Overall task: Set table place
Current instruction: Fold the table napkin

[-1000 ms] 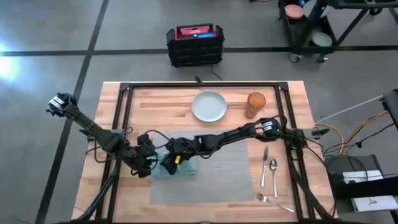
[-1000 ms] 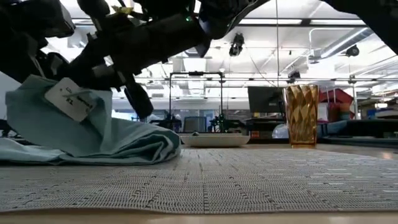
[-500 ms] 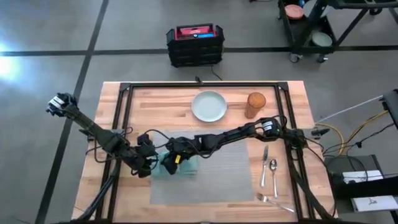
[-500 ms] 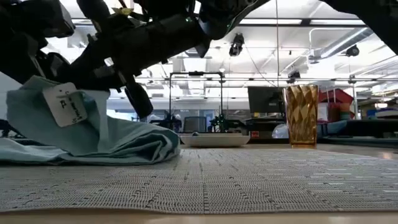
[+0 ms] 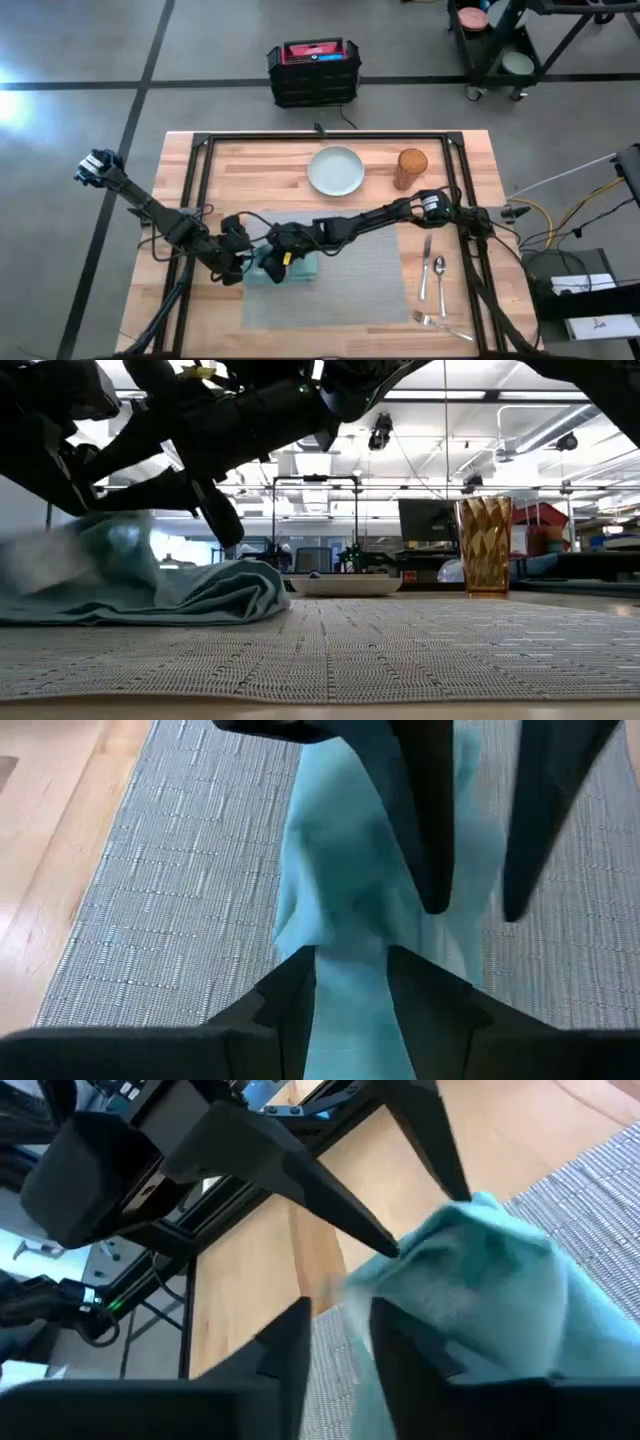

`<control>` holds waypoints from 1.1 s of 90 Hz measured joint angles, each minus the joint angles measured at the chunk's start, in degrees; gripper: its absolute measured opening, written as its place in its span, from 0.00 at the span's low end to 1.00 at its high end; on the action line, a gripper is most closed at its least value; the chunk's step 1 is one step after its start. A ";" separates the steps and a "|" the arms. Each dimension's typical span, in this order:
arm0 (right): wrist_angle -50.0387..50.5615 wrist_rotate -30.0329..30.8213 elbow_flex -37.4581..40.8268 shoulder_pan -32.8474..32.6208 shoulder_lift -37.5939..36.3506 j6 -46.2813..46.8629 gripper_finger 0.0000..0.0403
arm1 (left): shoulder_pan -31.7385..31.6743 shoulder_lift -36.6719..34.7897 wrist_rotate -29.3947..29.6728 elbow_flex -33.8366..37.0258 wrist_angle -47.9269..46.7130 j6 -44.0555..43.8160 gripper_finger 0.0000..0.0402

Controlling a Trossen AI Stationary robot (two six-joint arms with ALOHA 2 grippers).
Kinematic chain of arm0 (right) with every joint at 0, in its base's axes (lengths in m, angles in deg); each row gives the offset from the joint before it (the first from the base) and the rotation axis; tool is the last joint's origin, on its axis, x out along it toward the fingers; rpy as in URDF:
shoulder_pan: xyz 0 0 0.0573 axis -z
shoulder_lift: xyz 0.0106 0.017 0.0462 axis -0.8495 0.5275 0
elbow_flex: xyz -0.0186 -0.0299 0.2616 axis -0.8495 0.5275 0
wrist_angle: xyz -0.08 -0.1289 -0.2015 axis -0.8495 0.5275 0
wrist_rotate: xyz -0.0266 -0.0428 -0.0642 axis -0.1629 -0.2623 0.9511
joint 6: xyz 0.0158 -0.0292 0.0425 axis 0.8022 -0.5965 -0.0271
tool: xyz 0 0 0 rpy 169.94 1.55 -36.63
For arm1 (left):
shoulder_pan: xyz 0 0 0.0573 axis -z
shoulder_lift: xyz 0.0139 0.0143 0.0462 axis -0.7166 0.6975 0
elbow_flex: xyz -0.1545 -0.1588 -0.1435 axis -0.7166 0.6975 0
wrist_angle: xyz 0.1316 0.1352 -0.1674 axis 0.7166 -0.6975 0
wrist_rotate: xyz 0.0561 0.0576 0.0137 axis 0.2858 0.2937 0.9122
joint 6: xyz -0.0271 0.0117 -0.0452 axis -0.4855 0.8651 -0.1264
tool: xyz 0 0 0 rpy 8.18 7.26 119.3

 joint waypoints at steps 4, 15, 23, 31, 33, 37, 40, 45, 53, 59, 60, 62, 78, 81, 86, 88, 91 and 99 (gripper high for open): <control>0.00 0.01 0.01 0.08 0.00 -0.62 0.34 | 0.00 0.00 -0.01 0.00 -0.08 -0.01 0.28; 0.56 -1.01 0.06 0.48 -0.43 -4.03 0.42 | 0.00 -0.60 -0.01 -0.67 -2.82 -0.52 0.28; 1.44 -4.08 0.08 0.93 -1.61 -7.73 0.46 | 0.00 -1.05 0.62 -3.64 -7.14 -1.98 0.28; 7.08 -6.69 0.07 1.38 -4.04 -10.79 0.47 | 0.00 -1.33 2.66 -6.65 -8.65 -2.46 0.28; 8.68 -7.05 0.06 1.43 -4.70 -11.99 0.48 | 0.00 -1.33 2.94 -7.10 -8.11 -2.50 0.28; 14.09 -7.48 0.06 1.44 -6.60 -15.13 0.48 | 0.00 -1.33 3.05 -7.50 -6.21 -2.59 0.28; 18.82 -7.21 0.10 1.42 -7.98 -17.87 0.48 | 0.00 -1.17 3.03 -7.52 -4.72 -2.62 0.28; 24.23 -6.07 0.04 0.82 -10.09 -22.58 0.47 | 0.03 -0.26 2.96 -7.25 -2.06 -2.73 0.28; 32.48 -1.79 1.55 -1.20 -13.34 -29.18 0.46 | 0.00 1.97 0.48 -6.07 0.25 -3.32 0.28; 34.19 2.28 4.52 -2.80 -14.85 -32.31 0.45 | 0.11 4.56 -1.32 -5.62 3.00 -3.65 0.28; 34.29 2.85 5.12 -3.04 -14.92 -32.62 0.45 | 0.16 5.07 -1.50 -5.62 3.35 -3.75 0.28; 34.04 4.05 6.45 -3.50 -15.17 -33.00 0.44 | 0.20 6.02 -1.87 -5.60 3.98 -3.89 0.28; 19.89 13.83 19.19 -5.33 -16.33 -33.67 0.43 | 0.85 16.07 -0.99 -7.80 6.60 -4.12 0.28; 16.14 14.96 21.44 -5.37 -16.37 -32.76 0.42 | 0.81 17.87 -0.80 -8.25 6.78 -4.46 0.28; 9.81 15.18 24.33 -5.30 -16.19 -31.44 0.42 | 0.81 20.88 -0.96 -8.62 6.74 -5.43 0.28; 7.76 15.00 25.18 -5.16 -15.98 -31.00 0.42 | 0.79 21.95 -1.27 -8.71 6.53 -5.92 0.28; 5.05 14.89 26.18 -5.11 -15.89 -30.55 0.41 | 0.79 23.28 -1.63 -8.97 5.90 -6.84 0.28; 0.49 14.83 27.66 -5.05 -15.98 -30.20 0.41 | 1.04 25.45 -3.70 -9.96 5.92 -9.12 0.28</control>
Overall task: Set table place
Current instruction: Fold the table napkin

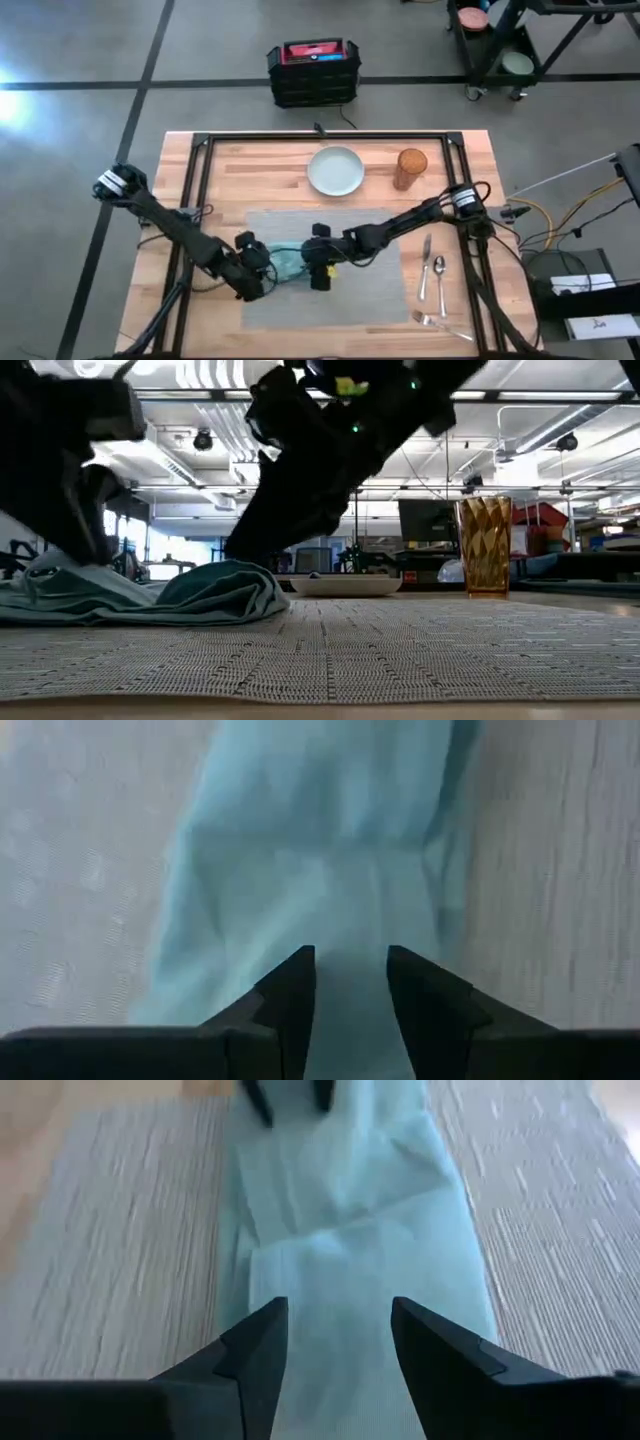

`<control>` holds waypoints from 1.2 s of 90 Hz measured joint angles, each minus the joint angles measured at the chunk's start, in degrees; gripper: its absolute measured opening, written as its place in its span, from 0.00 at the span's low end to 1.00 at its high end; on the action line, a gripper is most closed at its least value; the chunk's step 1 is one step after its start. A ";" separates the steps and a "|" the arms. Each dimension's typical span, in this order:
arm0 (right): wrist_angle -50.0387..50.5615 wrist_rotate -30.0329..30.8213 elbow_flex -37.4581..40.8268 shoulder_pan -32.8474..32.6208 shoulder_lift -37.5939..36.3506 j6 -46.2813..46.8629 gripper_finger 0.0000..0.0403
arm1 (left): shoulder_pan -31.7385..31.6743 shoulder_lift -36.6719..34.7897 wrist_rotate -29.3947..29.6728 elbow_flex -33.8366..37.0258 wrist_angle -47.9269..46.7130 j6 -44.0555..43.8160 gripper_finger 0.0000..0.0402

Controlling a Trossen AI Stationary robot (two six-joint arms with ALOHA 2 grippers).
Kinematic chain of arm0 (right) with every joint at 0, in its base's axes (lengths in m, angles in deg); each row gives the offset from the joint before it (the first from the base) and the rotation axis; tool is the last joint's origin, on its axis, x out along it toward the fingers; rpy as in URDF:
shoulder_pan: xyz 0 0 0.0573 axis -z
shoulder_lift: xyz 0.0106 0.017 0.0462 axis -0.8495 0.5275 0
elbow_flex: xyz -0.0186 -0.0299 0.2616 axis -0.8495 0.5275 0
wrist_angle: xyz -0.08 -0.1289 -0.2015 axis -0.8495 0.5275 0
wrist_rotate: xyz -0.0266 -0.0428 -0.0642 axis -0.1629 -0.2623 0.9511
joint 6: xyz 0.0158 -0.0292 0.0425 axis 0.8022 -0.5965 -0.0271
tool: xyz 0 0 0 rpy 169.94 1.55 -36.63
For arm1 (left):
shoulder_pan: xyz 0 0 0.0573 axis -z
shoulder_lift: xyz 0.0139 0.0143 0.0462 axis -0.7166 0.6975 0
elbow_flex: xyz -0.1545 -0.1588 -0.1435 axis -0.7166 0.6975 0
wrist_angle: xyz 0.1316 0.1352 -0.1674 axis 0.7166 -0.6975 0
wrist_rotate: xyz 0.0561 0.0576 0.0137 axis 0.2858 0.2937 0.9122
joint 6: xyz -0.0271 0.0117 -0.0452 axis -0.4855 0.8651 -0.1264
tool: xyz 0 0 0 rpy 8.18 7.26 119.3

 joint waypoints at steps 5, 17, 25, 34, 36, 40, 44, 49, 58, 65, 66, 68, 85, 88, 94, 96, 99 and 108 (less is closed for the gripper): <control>-1.03 -0.11 0.15 -0.07 0.14 -1.01 0.40 | 0.19 0.67 -1.56 -0.18 -0.85 -1.02 0.28; 6.11 -0.26 0.55 -0.15 0.46 -2.70 0.39 | 1.70 1.02 -5.57 -0.16 -5.28 -4.42 0.28; 10.37 -0.20 0.94 -0.11 0.48 -2.79 0.38 | 3.25 0.31 -7.67 -0.16 -9.29 -7.23 0.28; 10.78 -0.17 0.94 -0.07 0.33 -2.46 0.36 | 4.24 -1.70 -7.72 -0.32 -11.55 -9.26 0.28; 10.42 -0.17 0.92 -0.08 0.31 -2.37 0.36 | 4.33 -2.25 -7.70 -0.33 -11.52 -9.49 0.28; 10.12 -0.17 0.66 -0.08 0.31 -2.36 0.35 | 4.41 -3.59 -7.62 -0.36 -11.95 -9.97 0.28; 9.98 -0.19 0.38 -0.08 0.28 -2.58 0.35 | 4.41 -5.08 -7.46 -0.36 -12.30 -10.78 0.28; 10.24 -0.20 0.00 -0.08 0.06 -2.81 0.34 | 4.65 -6.73 -7.15 -0.38 -12.22 -11.92 0.28; 10.02 -0.20 -0.74 -0.10 -0.50 -2.91 0.32 | 5.48 -9.57 -6.89 -0.40 -12.17 -14.44 0.28; 10.00 -0.19 -1.15 -0.08 -0.59 -3.42 0.31 | 7.27 -10.46 -6.89 -0.33 -12.08 -16.17 0.28; 9.98 -0.20 -1.17 -0.08 -0.59 -3.45 0.31 | 7.63 -10.47 -6.89 -0.33 -12.07 -16.26 0.28; 10.02 -0.20 -1.18 -0.08 -0.59 -3.54 0.31 | 8.25 -10.47 -6.91 -0.31 -11.97 -16.41 0.28; 10.09 -0.20 -1.18 -0.08 -0.47 -3.81 0.28 | 11.74 -5.45 -6.92 0.18 -1.90 -16.68 0.28; 10.04 -0.17 -1.14 -0.08 -0.41 -3.79 0.28 | 11.81 -4.15 -6.74 0.28 0.07 -16.70 0.28; 9.59 -0.13 -1.12 -0.08 -0.39 -3.84 0.27 | 11.64 -1.55 -5.24 0.50 1.93 -16.68 0.28; 9.35 -0.05 -1.12 -0.08 -0.39 -3.84 0.27 | 11.61 -0.54 -4.46 0.50 2.56 -16.72 0.28; 8.97 0.06 -1.12 -0.08 -0.39 -3.88 0.26 | 11.52 0.81 -3.27 0.50 3.11 -16.73 0.28; 8.67 0.24 -1.12 -0.08 -0.39 -4.14 0.25 | 10.97 3.83 0.65 0.54 2.04 -18.27 0.28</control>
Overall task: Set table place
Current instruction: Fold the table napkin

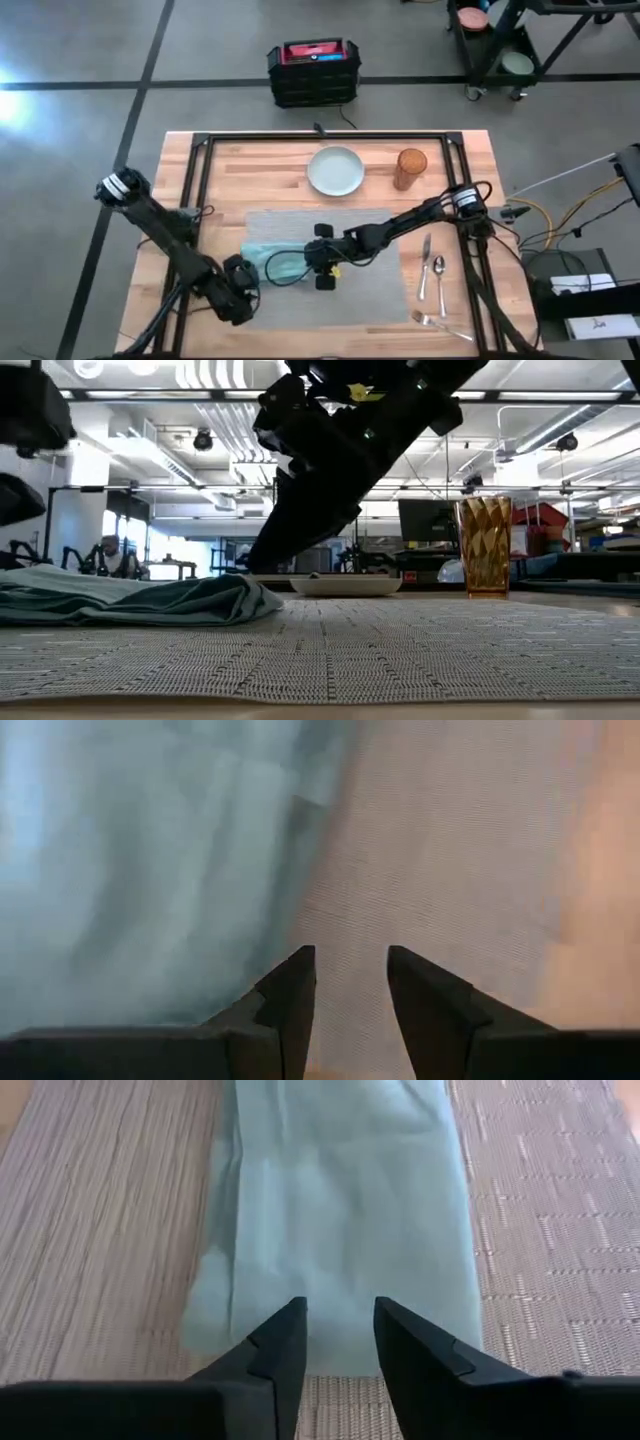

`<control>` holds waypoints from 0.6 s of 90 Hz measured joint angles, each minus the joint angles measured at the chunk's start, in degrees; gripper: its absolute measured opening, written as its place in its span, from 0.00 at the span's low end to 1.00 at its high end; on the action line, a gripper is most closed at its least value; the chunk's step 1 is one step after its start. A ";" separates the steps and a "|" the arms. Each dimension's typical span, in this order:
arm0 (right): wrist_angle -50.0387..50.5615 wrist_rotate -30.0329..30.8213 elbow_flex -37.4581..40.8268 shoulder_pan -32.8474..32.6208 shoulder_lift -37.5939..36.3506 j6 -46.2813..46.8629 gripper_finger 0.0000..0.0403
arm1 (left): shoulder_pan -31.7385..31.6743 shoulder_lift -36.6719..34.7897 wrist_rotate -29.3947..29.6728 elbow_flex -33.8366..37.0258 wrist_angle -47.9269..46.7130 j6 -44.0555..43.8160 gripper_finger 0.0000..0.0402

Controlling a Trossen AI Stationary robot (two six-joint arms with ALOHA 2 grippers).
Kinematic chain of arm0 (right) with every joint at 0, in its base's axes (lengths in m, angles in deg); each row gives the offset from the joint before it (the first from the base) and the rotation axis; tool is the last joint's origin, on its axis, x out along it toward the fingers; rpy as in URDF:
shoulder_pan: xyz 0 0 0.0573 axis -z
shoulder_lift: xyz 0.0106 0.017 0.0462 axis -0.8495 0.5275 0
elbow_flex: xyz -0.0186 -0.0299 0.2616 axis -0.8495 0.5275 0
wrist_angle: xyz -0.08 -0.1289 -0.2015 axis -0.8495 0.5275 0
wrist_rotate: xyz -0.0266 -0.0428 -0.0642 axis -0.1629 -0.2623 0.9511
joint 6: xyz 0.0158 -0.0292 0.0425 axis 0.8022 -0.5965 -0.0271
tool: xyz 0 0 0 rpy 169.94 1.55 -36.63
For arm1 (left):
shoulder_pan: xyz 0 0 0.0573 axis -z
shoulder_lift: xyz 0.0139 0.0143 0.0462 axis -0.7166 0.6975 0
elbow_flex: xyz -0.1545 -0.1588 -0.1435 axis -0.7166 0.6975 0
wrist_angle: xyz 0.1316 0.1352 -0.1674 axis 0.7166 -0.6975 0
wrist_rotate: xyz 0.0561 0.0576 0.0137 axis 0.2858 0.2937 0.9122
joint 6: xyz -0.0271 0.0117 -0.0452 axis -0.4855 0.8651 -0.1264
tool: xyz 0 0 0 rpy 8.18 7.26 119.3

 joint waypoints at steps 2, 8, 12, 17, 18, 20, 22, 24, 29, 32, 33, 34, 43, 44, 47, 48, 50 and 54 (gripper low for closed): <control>0.00 0.00 0.00 0.00 0.00 -0.03 0.25 | -0.03 0.58 0.75 0.00 -0.15 -0.74 0.28; -0.03 0.02 0.00 0.00 0.00 -0.05 0.24 | -0.24 1.50 1.23 0.02 -0.78 -2.00 0.28; -0.14 0.02 0.05 0.00 0.00 -0.12 0.24 | -0.29 1.58 1.49 0.02 -1.06 -2.93 0.28; -0.13 0.00 0.18 0.00 0.00 -0.17 0.24 | -0.29 1.39 1.84 0.02 -1.35 -4.47 0.28; -0.13 0.00 0.20 0.00 0.00 -0.18 0.24 | -0.29 1.31 1.86 0.02 -1.57 -4.75 0.28; -0.13 0.01 0.23 0.00 0.02 -0.17 0.23 | -0.31 0.93 1.91 0.02 -2.32 -5.31 0.28; -0.16 0.02 0.28 0.00 0.02 -0.17 0.23 | -0.31 0.48 1.96 0.03 -2.93 -5.63 0.28; -0.22 0.00 0.33 0.00 0.02 -0.18 0.23 | -0.31 -0.02 2.01 0.04 -3.24 -5.91 0.28; -0.20 0.00 0.35 0.00 0.02 -0.31 0.22 | -0.31 -1.21 2.43 0.02 -4.04 -6.55 0.28; -0.22 0.02 0.35 0.00 0.02 -0.31 0.22 | -0.33 -1.88 2.53 0.02 -5.16 -6.71 0.28; -0.22 0.02 0.35 0.00 0.02 -0.31 0.22 | -0.33 -2.15 2.54 0.02 -5.60 -6.73 0.28; -0.22 0.02 0.35 0.00 0.02 -0.32 0.22 | -0.31 -2.44 2.56 0.02 -6.06 -6.74 0.28; -0.22 0.00 0.35 0.00 0.04 -0.29 0.21 | -0.31 -4.49 3.38 0.02 -8.38 -7.47 0.28; -0.21 0.01 0.35 0.00 0.04 -0.25 0.20 | -0.31 -4.69 3.47 0.02 -8.69 -7.58 0.28; -0.22 0.02 0.35 0.00 0.04 -0.14 0.20 | -0.31 -5.24 3.54 0.02 -9.62 -7.89 0.28; -0.22 0.02 0.35 0.00 0.04 -0.16 0.20 | -0.31 -5.40 3.56 0.02 -9.90 -7.96 0.28; -0.21 0.00 0.35 -0.01 0.04 -0.14 0.20 | -0.31 -5.74 3.61 0.02 -10.31 -8.09 0.28; -0.20 0.00 0.35 -0.12 0.04 -0.14 0.19 | -0.28 -6.18 3.61 0.02 -10.75 -8.61 0.28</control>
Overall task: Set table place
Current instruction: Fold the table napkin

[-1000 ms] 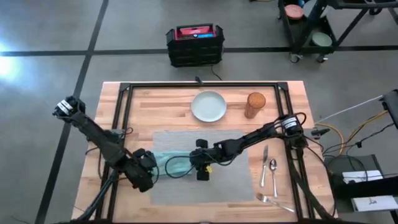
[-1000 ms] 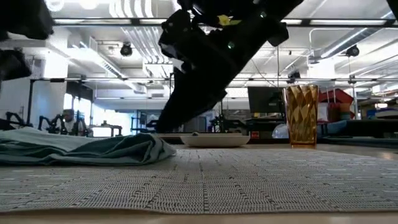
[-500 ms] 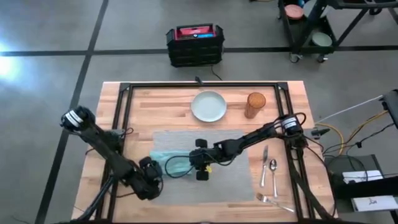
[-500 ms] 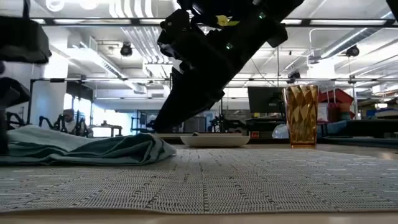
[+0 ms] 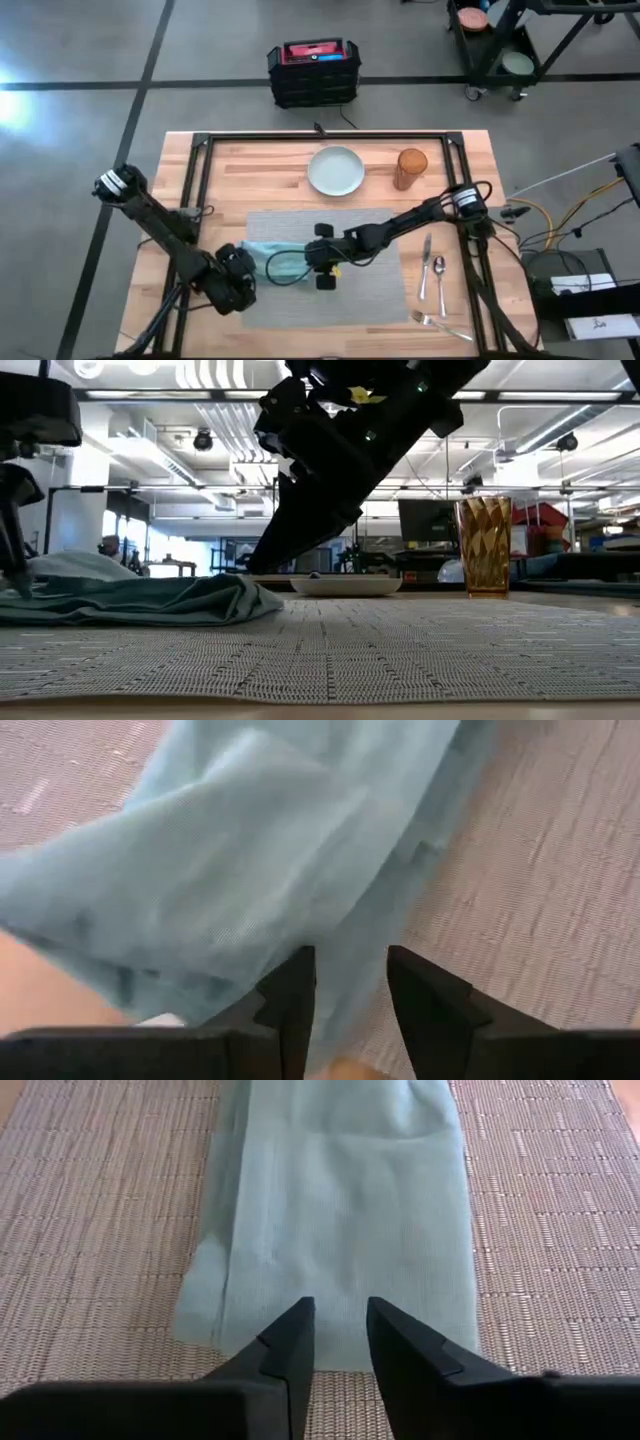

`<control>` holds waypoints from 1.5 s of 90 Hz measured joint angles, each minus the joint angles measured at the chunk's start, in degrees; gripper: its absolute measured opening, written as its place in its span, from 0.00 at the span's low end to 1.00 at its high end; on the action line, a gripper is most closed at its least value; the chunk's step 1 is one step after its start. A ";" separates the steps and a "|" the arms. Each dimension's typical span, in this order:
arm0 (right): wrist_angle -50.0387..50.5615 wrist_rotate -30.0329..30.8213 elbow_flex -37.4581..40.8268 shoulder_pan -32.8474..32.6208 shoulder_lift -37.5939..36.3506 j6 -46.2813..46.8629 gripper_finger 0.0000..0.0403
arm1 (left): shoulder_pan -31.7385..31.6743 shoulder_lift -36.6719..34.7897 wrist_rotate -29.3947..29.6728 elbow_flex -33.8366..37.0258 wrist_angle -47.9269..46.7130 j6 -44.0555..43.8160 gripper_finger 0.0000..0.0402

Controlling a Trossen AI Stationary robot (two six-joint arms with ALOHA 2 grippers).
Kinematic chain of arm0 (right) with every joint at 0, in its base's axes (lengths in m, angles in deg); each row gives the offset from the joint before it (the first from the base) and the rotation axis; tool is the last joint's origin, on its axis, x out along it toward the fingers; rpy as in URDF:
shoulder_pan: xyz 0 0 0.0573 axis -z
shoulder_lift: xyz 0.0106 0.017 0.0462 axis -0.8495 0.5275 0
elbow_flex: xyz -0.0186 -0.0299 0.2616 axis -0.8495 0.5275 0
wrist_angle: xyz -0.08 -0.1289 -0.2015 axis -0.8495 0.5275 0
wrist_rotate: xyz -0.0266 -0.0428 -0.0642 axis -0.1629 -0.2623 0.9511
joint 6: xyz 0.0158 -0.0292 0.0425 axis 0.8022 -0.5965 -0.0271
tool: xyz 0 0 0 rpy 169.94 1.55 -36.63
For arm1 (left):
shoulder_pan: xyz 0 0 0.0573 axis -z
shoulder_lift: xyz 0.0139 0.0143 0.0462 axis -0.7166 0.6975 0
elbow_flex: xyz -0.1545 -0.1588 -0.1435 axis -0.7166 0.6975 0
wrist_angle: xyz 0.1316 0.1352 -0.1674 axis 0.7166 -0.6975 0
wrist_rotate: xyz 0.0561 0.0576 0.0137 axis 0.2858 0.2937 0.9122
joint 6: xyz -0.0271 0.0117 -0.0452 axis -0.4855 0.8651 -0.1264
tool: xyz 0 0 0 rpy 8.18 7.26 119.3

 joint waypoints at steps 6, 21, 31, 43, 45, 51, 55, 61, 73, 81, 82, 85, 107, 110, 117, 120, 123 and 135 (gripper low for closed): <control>-0.01 0.00 0.00 -0.01 0.00 -0.02 0.18 | 0.06 -0.52 -0.10 0.00 -0.96 -0.76 0.28; -0.02 0.00 0.02 -0.01 0.00 -0.66 0.16 | 0.70 -0.85 -2.52 0.00 -0.92 -2.43 0.28; -0.02 -0.01 0.02 -0.01 0.00 -0.63 0.14 | 1.86 -0.89 -6.91 0.00 -1.44 -2.49 0.28; -0.02 -0.06 0.02 -0.14 0.02 -1.01 0.13 | 3.61 -1.08 -12.51 0.00 -3.88 -3.19 0.28; -0.02 -0.06 0.02 -0.14 0.02 -1.01 0.13 | 3.80 -1.18 -12.79 0.00 -4.44 -3.37 0.28; -0.02 -0.07 0.02 -0.14 0.02 -1.10 0.13 | 3.98 -1.43 -13.25 0.00 -5.56 -3.57 0.28; -0.02 -0.09 0.02 -0.14 0.02 -1.18 0.13 | 3.95 -1.56 -13.22 0.00 -5.99 -3.70 0.28; -0.04 -0.09 0.07 -0.14 0.02 -1.32 0.14 | 3.90 -1.87 -13.05 0.00 -6.34 -3.68 0.28; -0.05 -0.10 0.09 -0.14 0.02 -1.35 0.17 | 3.95 -1.96 -11.70 0.00 -6.21 -3.68 0.28; -0.80 -0.09 0.12 -0.12 0.02 -1.49 0.19 | 3.92 -1.96 -11.61 0.00 -6.14 -3.70 0.28; -1.02 -0.09 0.15 -0.10 0.02 -1.49 0.19 | 3.92 -1.96 -11.61 0.00 -6.13 -3.70 0.28; -1.36 -0.10 0.15 -0.03 0.02 -1.49 0.20 | 3.92 -1.96 -11.61 0.00 -6.07 -3.70 0.28; -1.28 -0.17 0.17 -0.01 0.07 -1.47 0.24 | 4.34 -2.10 -10.66 0.44 -6.40 -6.20 0.33; -1.24 -0.17 0.17 -0.01 0.07 -1.31 0.25 | 4.54 -2.28 -10.57 0.60 -6.49 -6.61 0.35; -1.20 -0.17 0.17 -0.01 0.07 -1.09 0.26 | 4.83 -3.06 -10.18 1.06 -6.43 -6.64 0.39; -1.22 -0.17 0.17 -0.01 0.07 -1.09 0.26 | 4.82 -3.54 -9.55 1.37 -6.52 -6.36 0.41; -1.20 -0.17 0.17 -0.01 0.07 -1.09 0.26 | 4.82 -4.09 -8.86 1.69 -6.73 -6.14 0.42; -0.87 -0.17 0.17 -0.01 0.07 -1.08 0.28 | 4.78 -5.74 -8.02 2.60 -8.53 -5.25 0.45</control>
